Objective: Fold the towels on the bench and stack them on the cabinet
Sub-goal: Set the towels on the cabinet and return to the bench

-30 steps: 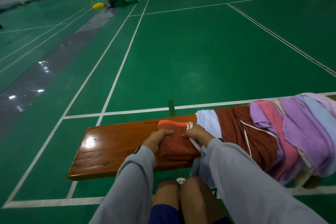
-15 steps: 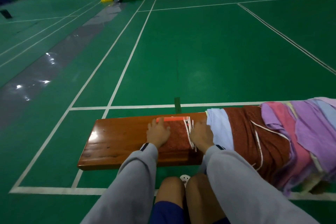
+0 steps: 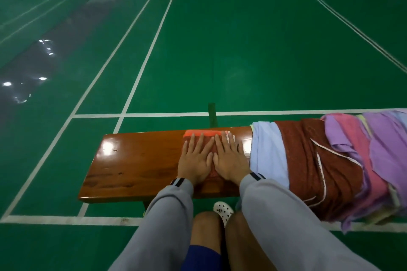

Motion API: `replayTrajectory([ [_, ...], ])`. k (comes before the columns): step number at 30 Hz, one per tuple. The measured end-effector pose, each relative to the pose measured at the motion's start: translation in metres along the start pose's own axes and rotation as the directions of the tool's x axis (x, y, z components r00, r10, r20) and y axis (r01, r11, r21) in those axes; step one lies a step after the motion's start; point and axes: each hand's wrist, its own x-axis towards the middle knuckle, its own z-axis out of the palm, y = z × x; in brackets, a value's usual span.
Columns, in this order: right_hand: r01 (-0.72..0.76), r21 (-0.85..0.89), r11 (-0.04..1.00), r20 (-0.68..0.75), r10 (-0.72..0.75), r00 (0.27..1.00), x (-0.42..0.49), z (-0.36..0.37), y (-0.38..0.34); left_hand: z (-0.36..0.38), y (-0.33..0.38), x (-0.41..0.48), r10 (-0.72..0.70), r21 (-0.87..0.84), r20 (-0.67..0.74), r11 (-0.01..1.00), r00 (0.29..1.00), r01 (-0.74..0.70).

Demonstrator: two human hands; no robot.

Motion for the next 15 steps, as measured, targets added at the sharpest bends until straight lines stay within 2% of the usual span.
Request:
replayTrajectory([
  [6,0.008,0.035,0.999,0.037,-0.01,0.999,0.01,0.001,0.002,-0.001,-0.002,0.007,0.001,0.013,0.016,1.0,1.0,-0.001],
  [10,0.032,0.054,0.998,0.076,-0.036,0.996,0.006,-0.014,0.007,-0.013,0.007,0.01,-0.04,0.047,0.093,0.998,0.995,0.036],
  [12,0.042,0.07,0.997,0.01,-0.043,0.999,-0.003,-0.021,0.016,-0.025,0.023,0.011,-0.079,0.025,0.063,0.997,0.995,0.077],
  [15,-0.105,0.151,0.983,-0.139,0.126,0.982,-0.028,-0.035,0.04,-0.038,0.069,0.008,-0.006,-0.056,-0.083,0.998,0.997,0.002],
])
